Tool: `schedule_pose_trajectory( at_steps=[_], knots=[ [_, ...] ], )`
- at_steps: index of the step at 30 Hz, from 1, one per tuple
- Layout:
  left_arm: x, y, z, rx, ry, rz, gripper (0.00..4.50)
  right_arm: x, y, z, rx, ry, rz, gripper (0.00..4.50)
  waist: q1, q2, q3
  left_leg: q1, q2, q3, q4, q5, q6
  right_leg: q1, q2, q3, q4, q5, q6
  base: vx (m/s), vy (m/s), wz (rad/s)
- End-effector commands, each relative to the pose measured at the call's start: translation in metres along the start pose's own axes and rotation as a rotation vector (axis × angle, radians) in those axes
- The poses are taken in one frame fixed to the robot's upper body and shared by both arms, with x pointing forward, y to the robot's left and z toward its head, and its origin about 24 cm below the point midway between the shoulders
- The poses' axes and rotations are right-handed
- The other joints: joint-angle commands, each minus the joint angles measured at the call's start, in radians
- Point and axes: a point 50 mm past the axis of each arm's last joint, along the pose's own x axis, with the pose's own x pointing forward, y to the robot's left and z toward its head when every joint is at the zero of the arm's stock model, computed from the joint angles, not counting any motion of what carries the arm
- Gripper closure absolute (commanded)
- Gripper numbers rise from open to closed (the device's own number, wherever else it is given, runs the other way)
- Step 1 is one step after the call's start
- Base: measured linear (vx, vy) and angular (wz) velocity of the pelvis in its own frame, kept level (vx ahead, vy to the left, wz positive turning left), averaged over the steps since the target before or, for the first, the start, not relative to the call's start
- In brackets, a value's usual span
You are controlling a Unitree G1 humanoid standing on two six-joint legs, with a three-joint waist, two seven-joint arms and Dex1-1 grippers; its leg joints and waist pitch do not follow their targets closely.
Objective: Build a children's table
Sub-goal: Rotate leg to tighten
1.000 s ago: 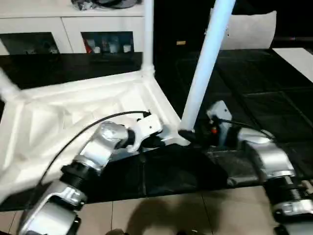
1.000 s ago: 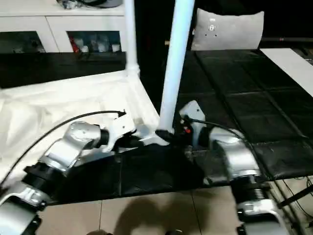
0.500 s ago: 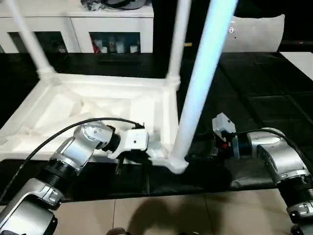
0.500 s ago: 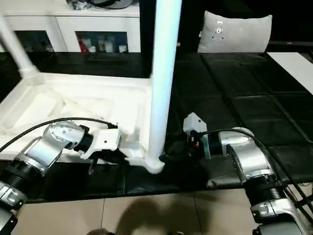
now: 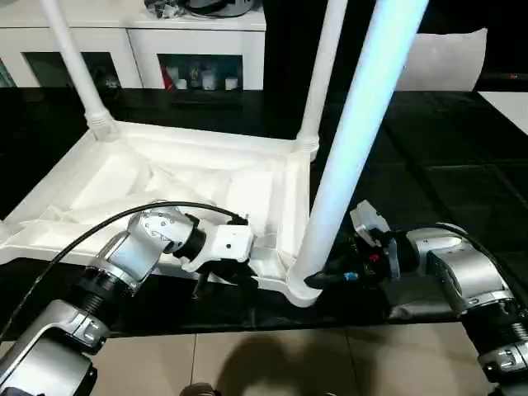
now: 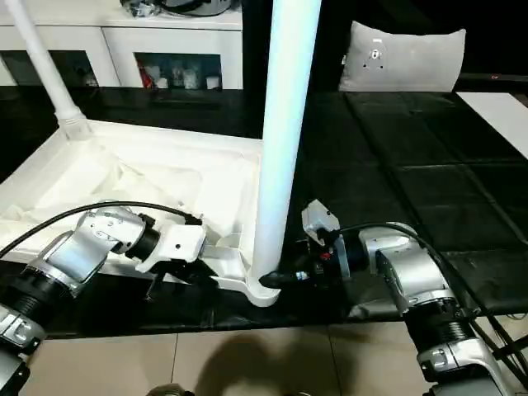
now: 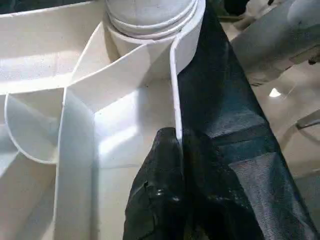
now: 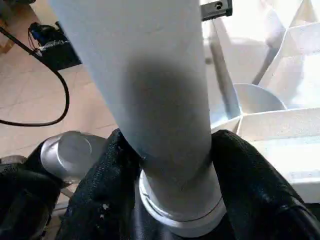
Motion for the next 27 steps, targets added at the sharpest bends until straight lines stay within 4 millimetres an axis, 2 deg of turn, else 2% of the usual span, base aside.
schedule_pose_trajectory(
  at_steps=[1,7,8,9,10,11,12,13,14,15,16,18,19,20,22,23,24,25,27],
  knots=[
    [0.006,-0.003,0.005,0.03,0.006,-0.037,4.5,0.003,0.004,-0.001,-0.002,0.008,0.037,2.44,-0.006,-0.014,-0.071,0.006,0.027,0.002,-0.067,-0.148,0.056,0.06,-0.057,0.052,-0.069,-0.321,-0.155,0.0,0.0,0.0],
    [0.009,-0.001,0.007,-0.066,-0.042,0.03,4.5,0.011,0.005,0.001,0.026,-0.041,-0.013,2.55,-0.007,-0.015,-0.07,0.004,0.026,0.0,-0.068,-0.14,0.05,0.061,-0.057,0.052,-0.07,-0.335,-0.145,0.0,0.0,0.0],
    [0.012,0.002,0.01,-0.124,-0.069,0.09,4.5,0.017,-0.001,0.001,0.039,-0.044,-0.108,2.55,-0.013,-0.014,-0.068,0.005,0.028,0.002,-0.069,-0.144,0.046,0.057,-0.058,0.053,-0.068,-0.34,-0.148,0.0,0.0,0.0],
    [0.015,0.006,0.012,-0.177,-0.093,0.145,4.5,0.023,-0.008,0.001,0.051,-0.043,-0.213,2.55,-0.016,-0.015,-0.062,0.006,0.022,0.002,-0.07,-0.173,0.038,0.056,-0.056,0.049,-0.08,-0.405,-0.13,0.0,0.0,0.0],
    [0.016,0.008,0.014,-0.208,-0.111,0.177,4.5,0.026,-0.013,0.001,0.061,-0.044,-0.296,2.55,-0.026,-0.013,-0.053,0.012,0.018,0.001,-0.072,-0.214,0.018,0.05,-0.054,0.046,-0.092,-0.497,-0.105,0.0,0.0,0.0],
    [0.02,0.013,0.022,-0.277,-0.159,0.237,4.5,0.034,-0.024,0.004,0.102,-0.065,-0.445,2.55,-0.031,-0.013,-0.052,0.017,0.014,-0.001,-0.07,-0.239,0.007,0.049,-0.057,0.041,-0.098,-0.554,-0.088,0.0,0.0,0.0],
    [0.022,0.015,0.026,-0.301,-0.179,0.259,4.5,0.037,-0.029,0.006,0.113,-0.074,-0.502,2.56,-0.046,-0.017,-0.052,0.016,0.008,-0.006,-0.067,-0.259,-0.012,0.053,-0.06,0.031,-0.107,-0.635,-0.052,0.0,0.0,0.0],
    [0.024,0.017,0.03,-0.322,-0.196,0.279,4.5,0.039,-0.032,0.008,0.121,-0.083,-0.556,2.58,-0.061,-0.016,-0.057,0.008,0.007,-0.012,-0.069,-0.255,-0.017,0.061,-0.061,0.025,-0.113,-0.647,-0.025,0.0,0.0,0.0],
    [0.025,0.018,0.032,-0.327,-0.201,0.284,4.5,0.04,-0.033,0.008,0.123,-0.086,-0.571,2.58,-0.068,-0.014,-0.059,0.007,0.009,-0.014,-0.07,-0.252,-0.015,0.063,-0.061,0.024,-0.112,-0.629,-0.024,0.0,0.0,0.0],
    [0.028,0.024,0.037,-0.348,-0.215,0.335,4.5,0.043,-0.039,0.01,0.15,-0.089,-0.656,2.59,-0.083,-0.012,-0.061,0.002,0.011,-0.016,-0.072,-0.252,-0.005,0.065,-0.059,0.023,-0.111,-0.584,-0.033,0.0,0.0,0.0],
    [0.028,0.024,0.037,-0.351,-0.217,0.342,4.5,0.044,-0.039,0.01,0.154,-0.089,-0.667,2.59,-0.088,-0.012,-0.064,0.002,0.012,-0.015,-0.072,-0.248,0.002,0.065,-0.057,0.023,-0.111,-0.558,-0.043,0.0,0.0,0.0],
    [0.036,0.036,0.044,-0.393,-0.22,0.455,4.5,0.05,-0.049,0.013,0.197,-0.121,-0.803,2.59,-0.099,-0.009,-0.066,0.006,0.011,-0.01,-0.069,-0.23,0.024,0.058,-0.054,0.029,-0.105,-0.474,-0.088,0.0,0.0,0.0],
    [0.038,0.037,0.045,-0.399,-0.218,0.473,4.5,0.051,-0.05,0.014,0.2,-0.126,-0.828,2.59,-0.103,-0.011,-0.065,0.008,0.008,-0.007,-0.066,-0.226,0.032,0.055,-0.053,0.028,-0.108,-0.471,-0.099,0.0,0.0,0.0],
    [0.041,0.039,0.047,-0.413,-0.217,0.497,4.5,0.053,-0.052,0.014,0.191,-0.126,-0.863,2.59,-0.1,-0.01,-0.068,0.009,0.009,-0.007,-0.065,-0.216,0.032,0.057,-0.054,0.029,-0.107,-0.462,-0.101,0.0,0.0,0.0],
    [0.042,0.04,0.048,-0.415,-0.208,0.512,4.5,0.054,-0.051,0.016,0.169,-0.146,-0.858,2.05,-0.096,-0.01,-0.068,0.011,0.01,-0.005,-0.065,-0.214,0.045,0.054,-0.052,0.031,-0.105,-0.447,-0.108,0.0,0.0,0.0],
    [0.041,0.041,0.047,-0.405,-0.185,0.53,4.5,0.053,-0.05,0.019,0.136,-0.187,-0.835,2.05,-0.094,-0.01,-0.069,0.008,0.012,-0.006,-0.067,-0.205,0.052,0.059,-0.054,0.032,-0.102,-0.428,-0.113,0.0,0.0,0.0],
    [0.039,0.041,0.045,-0.401,-0.175,0.536,4.5,0.051,-0.048,0.02,0.134,-0.202,-0.825,1.89,-0.088,-0.007,-0.074,0.004,0.016,-0.007,-0.067,-0.173,0.057,0.063,-0.055,0.035,-0.094,-0.369,-0.123,0.0,0.0,0.0],
    [0.038,0.041,0.044,-0.399,-0.169,0.538,4.5,0.049,-0.048,0.019,0.133,-0.207,-0.82,1.82,-0.085,-0.006,-0.077,0.0,0.019,-0.008,-0.067,-0.131,0.065,0.066,-0.053,0.038,-0.081,-0.281,-0.148,0.0,0.0,0.0],
    [0.033,0.041,0.038,-0.381,-0.14,0.55,4.5,0.043,-0.046,0.019,0.118,-0.217,-0.799,1.57,-0.075,-0.005,-0.081,0.001,0.02,-0.005,-0.064,-0.086,0.084,0.067,-0.052,0.04,-0.068,-0.174,-0.187,0.0,0.0,0.0]
  ],
)
